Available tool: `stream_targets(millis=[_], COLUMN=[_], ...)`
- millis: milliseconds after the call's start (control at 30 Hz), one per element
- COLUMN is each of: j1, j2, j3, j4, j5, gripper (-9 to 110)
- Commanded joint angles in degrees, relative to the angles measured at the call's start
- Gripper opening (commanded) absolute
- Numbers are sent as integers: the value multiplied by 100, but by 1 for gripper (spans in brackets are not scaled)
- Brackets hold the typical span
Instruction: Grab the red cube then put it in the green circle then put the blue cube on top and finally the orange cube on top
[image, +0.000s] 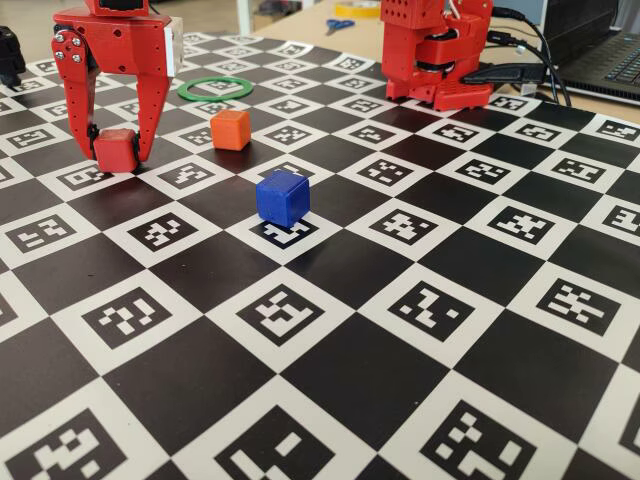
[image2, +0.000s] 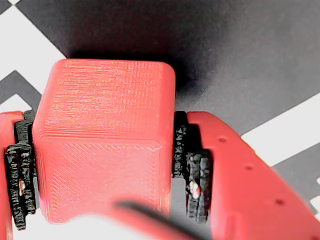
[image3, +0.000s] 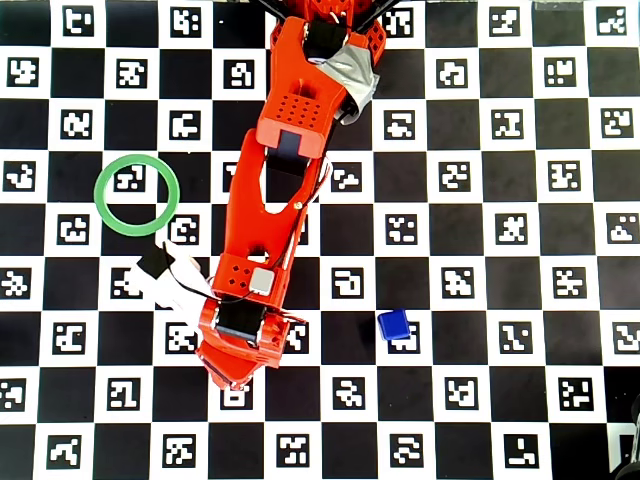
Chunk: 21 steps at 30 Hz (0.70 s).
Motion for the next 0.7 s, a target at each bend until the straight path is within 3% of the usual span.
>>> stream_targets(millis=[0, 500, 667], j1=[-70, -229, -176], j2=[325, 1389, 2101], j3=[-343, -272, -18], j4=[149, 694, 932], j5=[-185, -949, -1696], gripper=[4, 2, 1])
